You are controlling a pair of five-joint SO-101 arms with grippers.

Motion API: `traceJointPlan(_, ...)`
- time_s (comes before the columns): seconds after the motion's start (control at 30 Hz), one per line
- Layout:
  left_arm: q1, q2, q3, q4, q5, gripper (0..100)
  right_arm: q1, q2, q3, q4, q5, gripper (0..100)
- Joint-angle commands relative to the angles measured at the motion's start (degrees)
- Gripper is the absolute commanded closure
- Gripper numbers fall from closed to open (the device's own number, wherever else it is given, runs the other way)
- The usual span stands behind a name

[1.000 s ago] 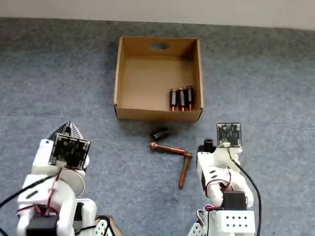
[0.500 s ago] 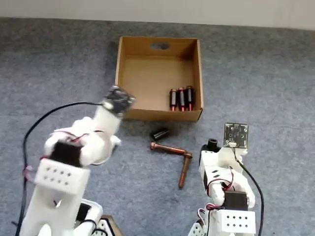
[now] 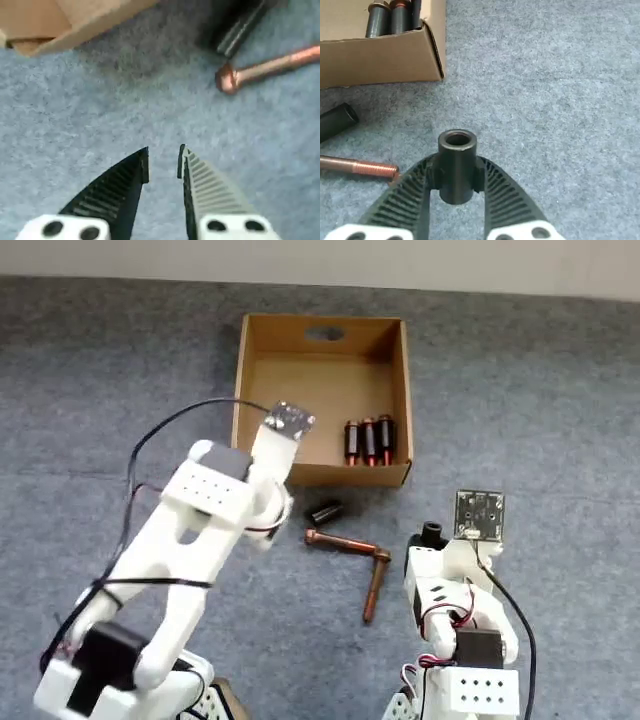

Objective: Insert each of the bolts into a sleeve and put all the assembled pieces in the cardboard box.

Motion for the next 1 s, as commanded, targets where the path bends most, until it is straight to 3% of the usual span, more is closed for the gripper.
traceJointPlan(0.0, 5.85, 2.42, -4.09, -0.79, 4.57, 88, 0.57, -0.57, -0.57, -0.13, -0.26, 99.2)
traceJointPlan(0.13, 10.24, 5.76, -4.62, -3.69, 5.1, 88, 0.57, -0.57, -0.57, -0.13, -0.26, 99.2)
traceJointPlan(0.37, 10.95, 12.44, -4.62, -11.78, 5.1, 88, 0.57, -0.57, -0.57, -0.13, -0.26, 99.2)
traceJointPlan(0.67, 10.95, 14.2, -5.32, -12.66, 5.01, 88, 0.57, -0.57, -0.75, -0.22, -0.26, 99.2)
traceJointPlan(0.97, 10.51, 12.7, -6.46, -13.1, 5.1, 81, 0.57, -0.57, -0.75, -0.22, -0.26, 99.2)
